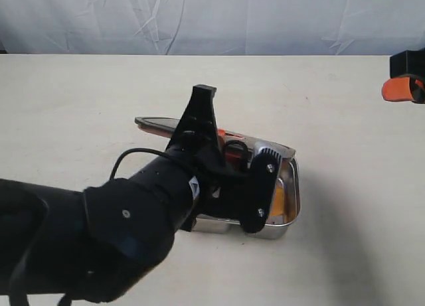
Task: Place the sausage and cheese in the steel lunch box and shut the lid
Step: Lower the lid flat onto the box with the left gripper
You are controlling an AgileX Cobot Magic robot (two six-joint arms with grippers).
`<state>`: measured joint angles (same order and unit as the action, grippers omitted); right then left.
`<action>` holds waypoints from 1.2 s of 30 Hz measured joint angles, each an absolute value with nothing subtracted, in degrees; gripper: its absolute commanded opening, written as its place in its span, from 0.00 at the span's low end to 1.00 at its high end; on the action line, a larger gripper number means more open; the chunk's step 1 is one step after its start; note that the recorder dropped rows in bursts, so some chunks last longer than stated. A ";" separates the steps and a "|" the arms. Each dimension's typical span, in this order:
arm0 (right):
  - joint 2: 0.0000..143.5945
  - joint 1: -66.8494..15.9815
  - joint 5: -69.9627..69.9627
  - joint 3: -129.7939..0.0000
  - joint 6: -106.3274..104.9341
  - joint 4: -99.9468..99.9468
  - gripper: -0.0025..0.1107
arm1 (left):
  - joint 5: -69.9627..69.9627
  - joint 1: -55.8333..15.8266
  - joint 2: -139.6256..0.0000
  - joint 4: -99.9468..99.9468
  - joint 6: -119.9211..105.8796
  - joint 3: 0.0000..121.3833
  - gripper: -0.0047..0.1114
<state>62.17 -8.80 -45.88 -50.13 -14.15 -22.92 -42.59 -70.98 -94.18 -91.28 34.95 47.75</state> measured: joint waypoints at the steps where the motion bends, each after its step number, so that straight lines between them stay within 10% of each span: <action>1: 62.17 -8.80 -45.88 -50.13 -14.15 -22.92 0.39 | -42.92 -71.47 -94.80 -91.59 35.59 47.75 0.04; 29: 62.17 -8.80 -46.01 -50.13 -14.15 -22.70 0.39 | -46.01 -74.20 -100.55 -86.62 39.57 47.75 0.04; 36: 62.17 -8.80 -46.12 -50.13 -14.15 -22.70 0.39 | -45.14 -74.20 -100.55 -86.53 39.49 47.75 0.18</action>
<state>62.17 -8.80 -46.12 -50.13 -14.15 -22.70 -45.14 -74.20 -100.55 -86.53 39.49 47.75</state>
